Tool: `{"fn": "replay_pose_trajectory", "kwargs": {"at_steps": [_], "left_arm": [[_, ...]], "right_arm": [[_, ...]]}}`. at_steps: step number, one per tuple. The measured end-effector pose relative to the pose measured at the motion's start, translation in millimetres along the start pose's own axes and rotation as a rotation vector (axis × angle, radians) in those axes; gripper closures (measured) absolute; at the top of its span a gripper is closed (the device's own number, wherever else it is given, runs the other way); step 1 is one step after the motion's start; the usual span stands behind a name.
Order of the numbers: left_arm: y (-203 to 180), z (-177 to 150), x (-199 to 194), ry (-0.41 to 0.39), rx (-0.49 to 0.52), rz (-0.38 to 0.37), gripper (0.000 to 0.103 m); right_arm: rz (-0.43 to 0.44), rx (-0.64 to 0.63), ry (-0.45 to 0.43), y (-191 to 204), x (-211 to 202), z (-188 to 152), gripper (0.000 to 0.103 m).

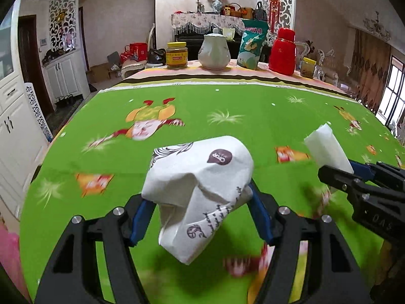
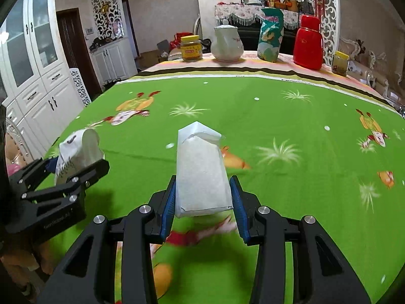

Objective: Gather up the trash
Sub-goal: 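Carry the paper bag and tissue pack over the pink wastebasket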

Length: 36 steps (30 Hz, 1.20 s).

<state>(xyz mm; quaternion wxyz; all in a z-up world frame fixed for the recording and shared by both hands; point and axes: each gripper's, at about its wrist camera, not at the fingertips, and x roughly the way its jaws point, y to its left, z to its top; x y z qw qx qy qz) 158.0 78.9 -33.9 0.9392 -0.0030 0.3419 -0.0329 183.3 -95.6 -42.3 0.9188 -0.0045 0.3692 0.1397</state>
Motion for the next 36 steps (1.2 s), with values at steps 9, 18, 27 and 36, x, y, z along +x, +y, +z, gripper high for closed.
{"fn": "replay_pose_trajectory", "kwargs": {"at_steps": [9, 18, 27, 36], "left_arm": [[23.9, -49.7, -65.7, -0.053, -0.017, 0.017, 0.036], [44.3, -79.7, -118.0, -0.086, -0.002, 0.040, 0.036], [45.1, -94.2, -164.6, -0.151, 0.064, 0.089, 0.036], [71.5, -101.6, -193.0, -0.171, 0.034, 0.115, 0.036]], "right_arm": [[0.013, -0.028, -0.038, 44.4, -34.2, -41.2, 0.063], [0.017, -0.050, -0.058, 72.4, -60.3, -59.6, 0.063], [0.076, -0.056, -0.091, 95.9, -76.8, -71.7, 0.063], [0.126, -0.119, -0.093, 136.9, -87.3, -76.1, 0.063]]}}
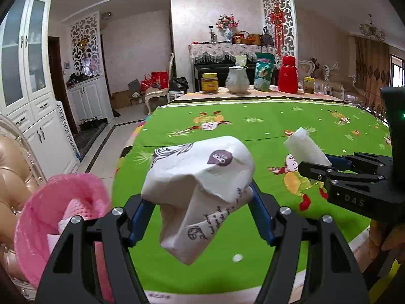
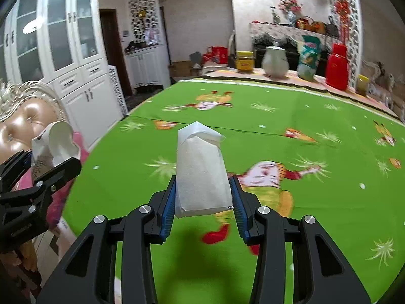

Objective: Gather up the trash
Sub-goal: 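Carry the paper bag and tissue pack over the pink wastebasket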

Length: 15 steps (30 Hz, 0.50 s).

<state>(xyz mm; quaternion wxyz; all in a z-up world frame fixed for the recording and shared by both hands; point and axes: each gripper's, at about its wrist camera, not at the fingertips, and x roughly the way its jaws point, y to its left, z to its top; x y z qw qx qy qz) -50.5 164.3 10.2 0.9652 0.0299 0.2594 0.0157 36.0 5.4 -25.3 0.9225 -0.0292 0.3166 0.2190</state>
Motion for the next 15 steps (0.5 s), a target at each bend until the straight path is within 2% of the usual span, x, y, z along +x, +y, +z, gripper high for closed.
{"fn": "replay_pose_trajectory", "kwargs": {"at_steps": [9, 15], "left_arm": [[58.1, -12.2, -38.1, -0.046, -0.020, 0.120, 0.036], [115.8, -26.7, -55.5, -0.032, -0.076, 0.208, 0.036]], "right_arm": [[0.126, -0.118, -0.027, 82.6, -5.7, 12.5, 0.063], [0.212, -0.197, -0.031, 141.1, -2.1, 18.2, 0.063]]}}
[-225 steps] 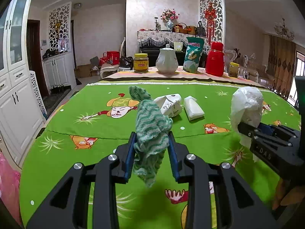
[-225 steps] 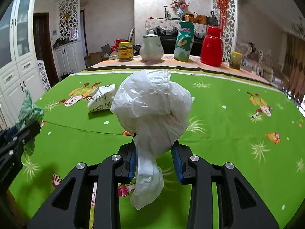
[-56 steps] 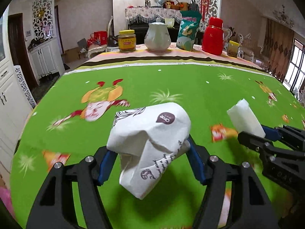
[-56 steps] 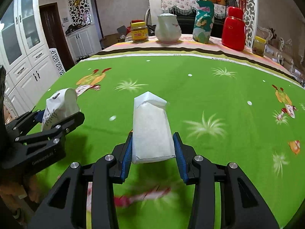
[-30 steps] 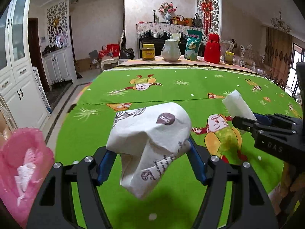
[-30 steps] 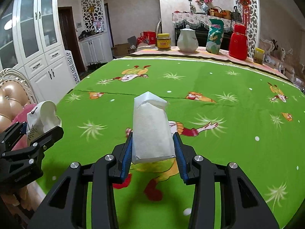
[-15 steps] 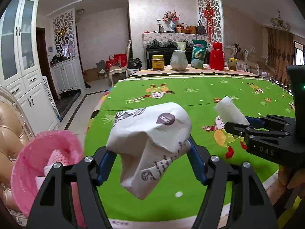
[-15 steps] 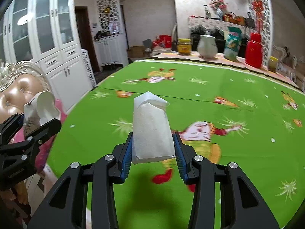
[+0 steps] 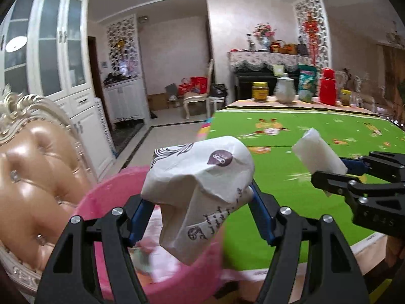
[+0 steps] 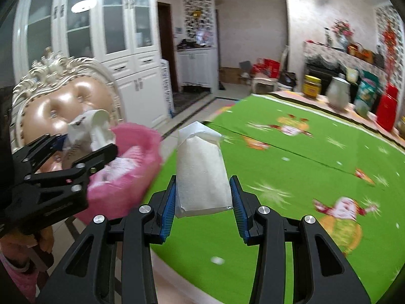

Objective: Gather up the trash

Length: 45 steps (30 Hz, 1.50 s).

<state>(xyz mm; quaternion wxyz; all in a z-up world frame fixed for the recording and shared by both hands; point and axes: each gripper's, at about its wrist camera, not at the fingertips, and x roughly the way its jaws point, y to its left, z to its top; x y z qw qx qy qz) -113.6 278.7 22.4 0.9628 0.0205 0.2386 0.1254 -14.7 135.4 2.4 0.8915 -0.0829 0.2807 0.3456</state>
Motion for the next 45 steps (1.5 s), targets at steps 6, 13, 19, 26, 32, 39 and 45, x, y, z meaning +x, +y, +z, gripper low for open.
{"fn": "replay_pose_trajectory", "kwargs": {"at_steps": [6, 13, 19, 26, 32, 39, 45], "left_arm": [[59.1, -5.6, 0.6, 0.021, -0.058, 0.072, 0.036], [120.9, -13.4, 8.2, 0.053, -0.114, 0.145, 0.035], [149.9, -17.4, 15.3, 0.072, -0.158, 0.136, 0.034], [156.8, -13.4, 18.0, 0.051, -0.149, 0.130, 0.018], [150.8, -15.9, -13.5, -0.041, -0.144, 0.182, 0.005], [141.6, -27.7, -62.3, -0.088, -0.128, 0.211, 0.005], [137.0, -47.7, -93.7, -0.058, -0.160, 0.263, 0.005]], "right_arm": [[0.069, -0.066, 0.001, 47.1, 16.8, 18.4, 0.063], [0.120, -0.124, 0.021, 84.0, 42.0, 30.1, 0.062], [0.156, -0.173, 0.033, 111.1, 66.2, 33.2, 0.060], [0.224, -0.152, -0.007, 108.1, 69.7, 30.5, 0.035], [0.183, -0.064, -0.045, 87.3, 40.6, 29.5, 0.035], [0.158, -0.072, -0.061, 92.4, -2.7, 17.9, 0.018], [0.150, -0.163, -0.044, 110.0, -23.7, -6.4, 0.018]]}}
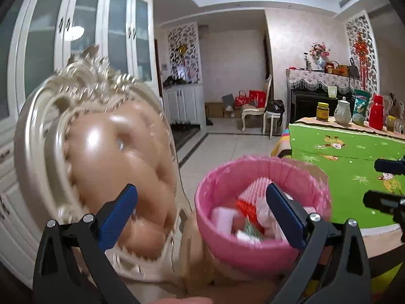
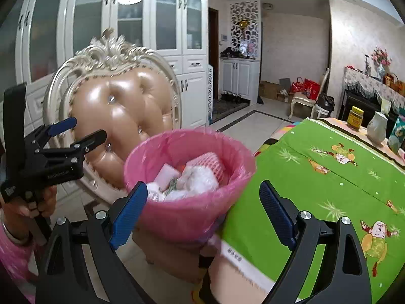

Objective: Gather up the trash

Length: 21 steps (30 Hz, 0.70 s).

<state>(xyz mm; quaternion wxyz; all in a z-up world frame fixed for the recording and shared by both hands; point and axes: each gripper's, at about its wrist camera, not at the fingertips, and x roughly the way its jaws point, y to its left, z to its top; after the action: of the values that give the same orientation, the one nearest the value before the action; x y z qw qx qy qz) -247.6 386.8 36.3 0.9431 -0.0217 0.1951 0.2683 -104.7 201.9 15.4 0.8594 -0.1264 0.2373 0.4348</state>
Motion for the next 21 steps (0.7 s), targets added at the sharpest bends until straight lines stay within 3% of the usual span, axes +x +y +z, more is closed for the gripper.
{"fn": "replay_pose_trajectory", "kwargs": {"at_steps": [7, 21], "left_arm": [[-19.8, -22.1, -23.6, 0.055, 0.049, -0.082, 0.005], [-25.0, -35.3, -23.2, 0.062, 0.054, -0.103, 0.005]], "right_arm": [[-0.018, -0.007, 0.017, 4.1, -3.8, -12.0, 0.018], [0.012, 0.014, 0.021, -1.0, 2.9, -20.7, 0.018]]}}
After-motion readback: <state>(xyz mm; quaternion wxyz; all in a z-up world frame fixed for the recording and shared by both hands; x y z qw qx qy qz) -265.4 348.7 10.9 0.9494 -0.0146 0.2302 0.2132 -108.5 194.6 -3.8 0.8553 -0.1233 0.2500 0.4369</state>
